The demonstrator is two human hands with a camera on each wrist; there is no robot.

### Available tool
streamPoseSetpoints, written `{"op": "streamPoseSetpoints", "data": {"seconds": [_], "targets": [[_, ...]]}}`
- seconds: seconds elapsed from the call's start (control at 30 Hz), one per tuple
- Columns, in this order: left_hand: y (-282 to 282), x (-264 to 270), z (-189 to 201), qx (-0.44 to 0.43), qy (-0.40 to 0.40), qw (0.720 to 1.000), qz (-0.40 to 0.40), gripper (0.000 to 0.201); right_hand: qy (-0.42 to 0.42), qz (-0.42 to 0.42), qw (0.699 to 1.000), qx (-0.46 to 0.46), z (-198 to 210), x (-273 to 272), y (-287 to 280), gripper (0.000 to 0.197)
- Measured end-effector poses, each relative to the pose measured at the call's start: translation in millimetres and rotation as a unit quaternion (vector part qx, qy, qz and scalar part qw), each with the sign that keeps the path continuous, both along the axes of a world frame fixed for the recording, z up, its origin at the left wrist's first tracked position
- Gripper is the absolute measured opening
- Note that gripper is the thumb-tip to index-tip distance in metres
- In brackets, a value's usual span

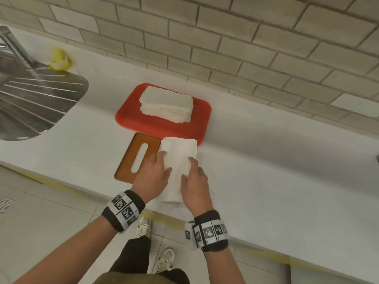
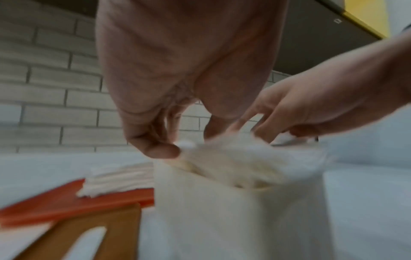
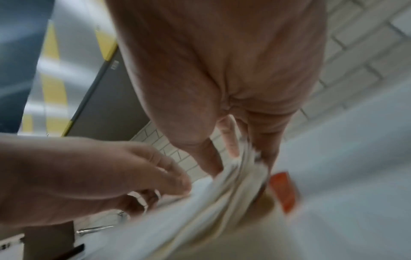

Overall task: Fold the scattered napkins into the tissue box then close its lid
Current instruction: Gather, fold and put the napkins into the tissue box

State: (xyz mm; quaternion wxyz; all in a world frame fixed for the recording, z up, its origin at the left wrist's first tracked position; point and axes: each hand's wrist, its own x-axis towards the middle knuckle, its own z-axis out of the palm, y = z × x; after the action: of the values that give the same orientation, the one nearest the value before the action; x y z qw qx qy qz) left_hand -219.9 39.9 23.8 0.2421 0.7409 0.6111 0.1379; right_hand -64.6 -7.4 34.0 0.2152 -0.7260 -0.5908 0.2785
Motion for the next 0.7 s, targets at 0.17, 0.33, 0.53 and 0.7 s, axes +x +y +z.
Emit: {"op": "streamPoseSetpoints", "data": {"seconds": [0.17,0.33,0.53,0.7], "targets": [[28,-8,7,0.150,0.042,0.979,-0.129,0.046,-0.124,0.078,0.976,0.158,6,12,-7,0.030],[75,22,-21,-0.030,0.243,0.897,-0.368,0.059,-0.163,0.241,0.957,-0.015,-40,-14,-10,0.068],[91,42,-17,-0.117,0.282,0.893,-0.330,0.070,-0.194,0.298,0.929,-0.106,-36,-14,-18,0.078],[95,47,-23,-0.146,0.305,0.880,-0.333,0.093,-0.211,0.315,0.915,-0.138,-17,-16,-11,0.054]]}}
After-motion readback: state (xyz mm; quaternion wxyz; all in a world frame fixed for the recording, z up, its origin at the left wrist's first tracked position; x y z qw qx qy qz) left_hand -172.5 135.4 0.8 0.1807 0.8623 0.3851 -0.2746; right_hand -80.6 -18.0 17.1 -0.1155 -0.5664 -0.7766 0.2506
